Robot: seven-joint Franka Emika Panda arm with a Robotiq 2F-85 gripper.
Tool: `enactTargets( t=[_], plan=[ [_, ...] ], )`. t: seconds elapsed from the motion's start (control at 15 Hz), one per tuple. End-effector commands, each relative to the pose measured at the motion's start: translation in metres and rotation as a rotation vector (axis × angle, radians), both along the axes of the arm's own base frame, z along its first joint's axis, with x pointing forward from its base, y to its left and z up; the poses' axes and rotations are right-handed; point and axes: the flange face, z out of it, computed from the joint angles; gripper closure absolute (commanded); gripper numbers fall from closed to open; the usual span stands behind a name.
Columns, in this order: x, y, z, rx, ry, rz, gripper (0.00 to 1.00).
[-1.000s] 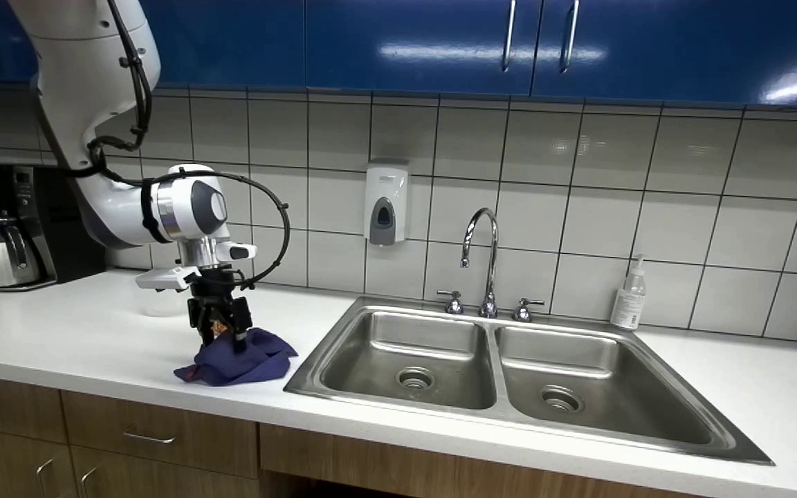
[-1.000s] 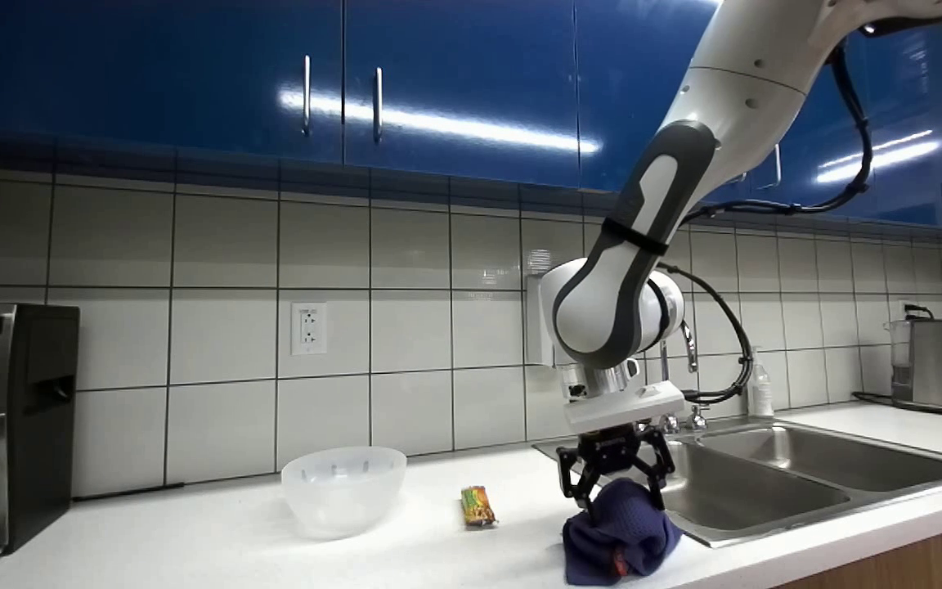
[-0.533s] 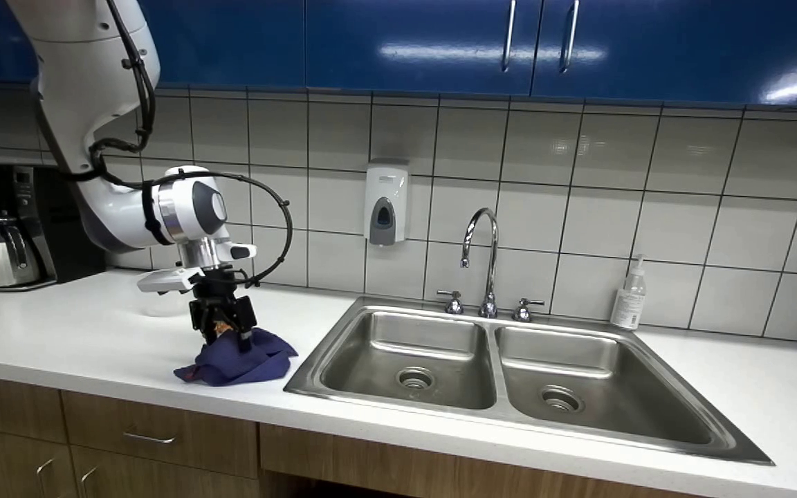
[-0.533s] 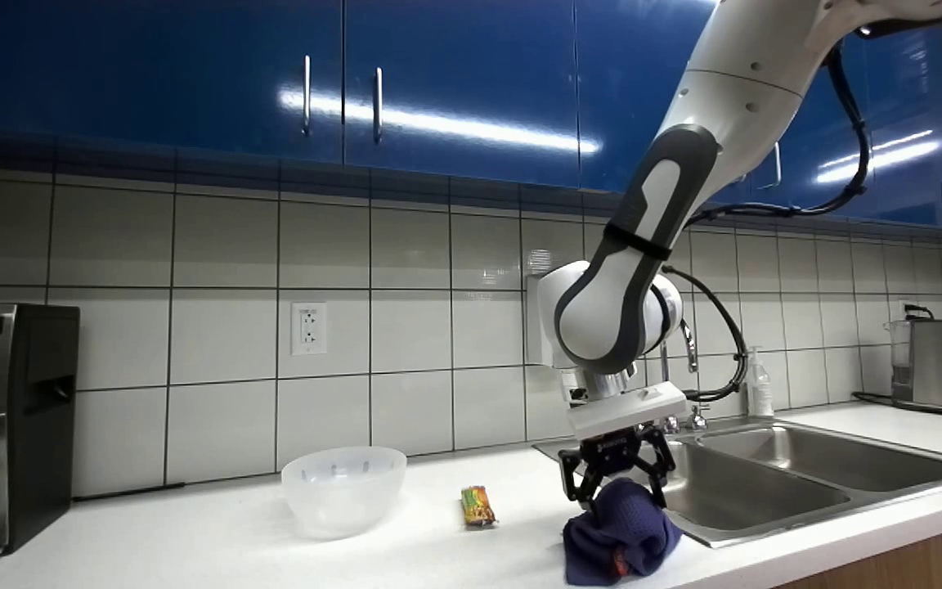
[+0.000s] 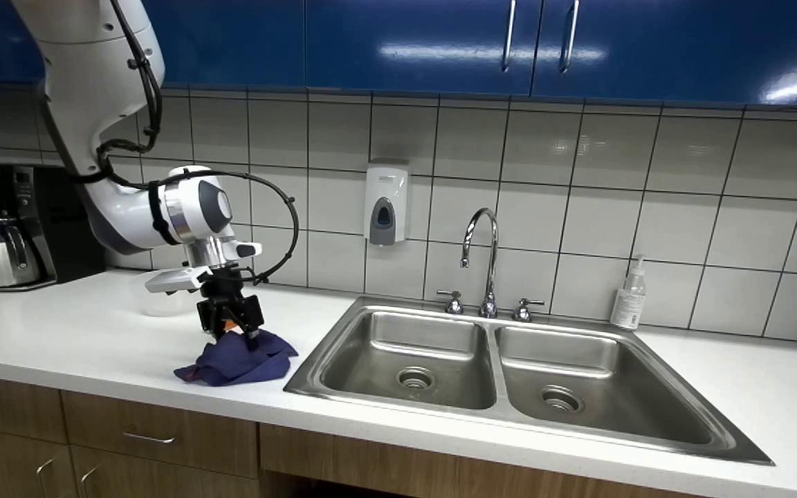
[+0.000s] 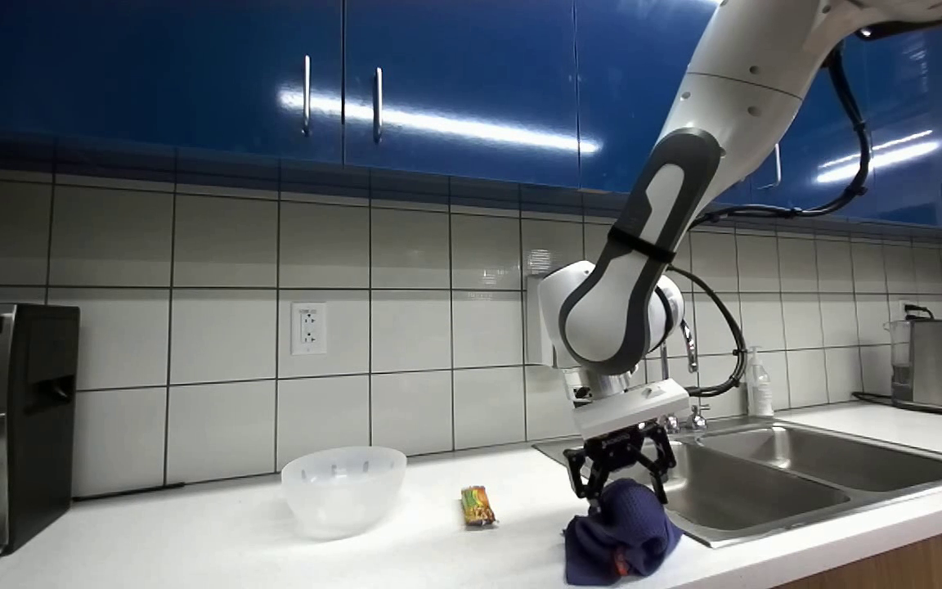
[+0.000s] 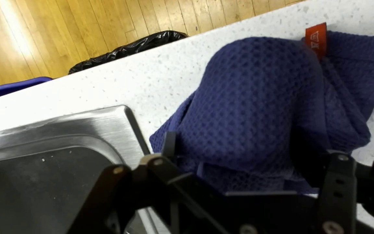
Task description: Put the blue towel in the clear bowl.
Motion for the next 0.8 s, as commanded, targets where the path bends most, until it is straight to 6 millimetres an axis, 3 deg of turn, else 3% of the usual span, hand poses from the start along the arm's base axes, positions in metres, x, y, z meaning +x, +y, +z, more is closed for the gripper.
enactTargets(
  t=[0.0,0.47,0.53,0.73],
  plan=[
    [0.005,0.002,0.002,-0.029,-0.010,0.001,0.42],
    [0.003,0.002,0.004,-0.033,-0.014,0.009,0.95],
    [0.001,0.002,0.007,-0.030,-0.017,0.011,1.00],
    [-0.003,0.000,0.019,-0.028,-0.028,0.014,0.98]
  ],
)
